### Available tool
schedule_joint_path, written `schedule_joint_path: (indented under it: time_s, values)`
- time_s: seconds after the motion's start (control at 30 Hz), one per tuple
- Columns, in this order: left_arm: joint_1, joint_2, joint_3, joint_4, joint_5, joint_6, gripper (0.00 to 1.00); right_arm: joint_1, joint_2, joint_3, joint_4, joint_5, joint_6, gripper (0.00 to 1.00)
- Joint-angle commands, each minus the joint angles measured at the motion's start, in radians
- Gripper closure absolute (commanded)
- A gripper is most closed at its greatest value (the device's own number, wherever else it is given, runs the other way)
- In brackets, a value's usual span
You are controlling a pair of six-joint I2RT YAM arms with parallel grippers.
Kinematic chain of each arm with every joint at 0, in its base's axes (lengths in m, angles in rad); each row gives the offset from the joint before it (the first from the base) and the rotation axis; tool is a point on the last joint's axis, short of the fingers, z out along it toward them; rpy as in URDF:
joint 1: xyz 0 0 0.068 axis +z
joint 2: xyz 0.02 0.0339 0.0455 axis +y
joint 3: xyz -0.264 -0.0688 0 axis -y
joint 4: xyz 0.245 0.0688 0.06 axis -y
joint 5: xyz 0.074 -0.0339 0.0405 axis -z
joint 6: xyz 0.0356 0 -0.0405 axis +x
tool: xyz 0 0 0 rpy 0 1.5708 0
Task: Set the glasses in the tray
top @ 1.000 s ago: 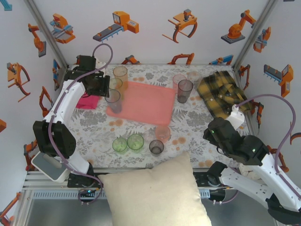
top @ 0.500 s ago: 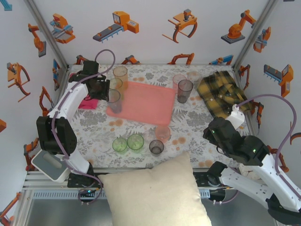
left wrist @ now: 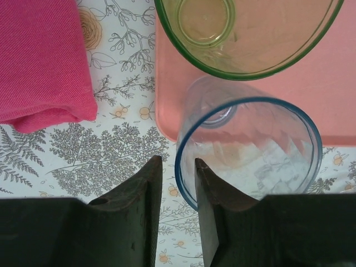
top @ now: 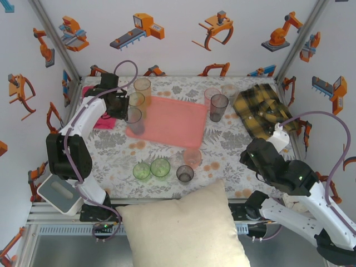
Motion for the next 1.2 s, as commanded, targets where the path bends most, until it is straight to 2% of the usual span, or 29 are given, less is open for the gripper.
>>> schedule_joint_path:
  time_s: [0.0,1.17]
  values:
    - [0.004,0.012,0.027,-0.010,-0.014,-0.016,0.72,-0.005,-0.007,-0.015,0.010,0.021,-0.005,0.52]
    - [0.001,0.029,0.090,-0.047,-0.021,-0.005,0.85,-0.007,-0.006,-0.039,0.021,0.020,-0.005,0.52]
